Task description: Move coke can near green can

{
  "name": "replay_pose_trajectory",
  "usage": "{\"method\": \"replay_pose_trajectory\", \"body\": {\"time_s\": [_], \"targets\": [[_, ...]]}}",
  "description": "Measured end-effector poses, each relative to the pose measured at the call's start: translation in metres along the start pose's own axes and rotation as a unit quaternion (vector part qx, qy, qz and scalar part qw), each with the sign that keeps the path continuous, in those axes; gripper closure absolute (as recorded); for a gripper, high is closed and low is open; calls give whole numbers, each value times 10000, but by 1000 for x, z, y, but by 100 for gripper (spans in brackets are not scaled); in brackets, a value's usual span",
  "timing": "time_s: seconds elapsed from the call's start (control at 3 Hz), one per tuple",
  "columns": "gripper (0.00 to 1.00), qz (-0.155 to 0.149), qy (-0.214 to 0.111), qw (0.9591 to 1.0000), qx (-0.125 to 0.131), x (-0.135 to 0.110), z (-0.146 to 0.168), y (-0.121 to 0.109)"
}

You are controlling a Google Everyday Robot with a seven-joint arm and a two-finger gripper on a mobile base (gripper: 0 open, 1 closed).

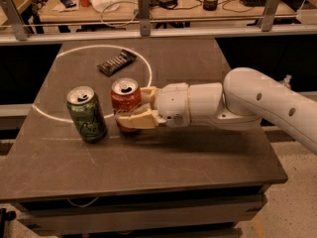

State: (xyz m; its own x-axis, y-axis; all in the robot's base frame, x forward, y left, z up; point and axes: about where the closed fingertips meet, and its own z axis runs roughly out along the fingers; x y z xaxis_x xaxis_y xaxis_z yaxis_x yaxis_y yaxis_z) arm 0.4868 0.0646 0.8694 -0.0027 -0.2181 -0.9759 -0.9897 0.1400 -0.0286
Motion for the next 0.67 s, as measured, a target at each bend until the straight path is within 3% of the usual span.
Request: {"method": "replay_pose_trajectory", "body": {"time_s": [0.33, 0.67], "targets": [[100, -81, 143, 9998, -69, 6, 6, 3], [82, -91, 141, 9998, -85, 5, 7, 5]]}}
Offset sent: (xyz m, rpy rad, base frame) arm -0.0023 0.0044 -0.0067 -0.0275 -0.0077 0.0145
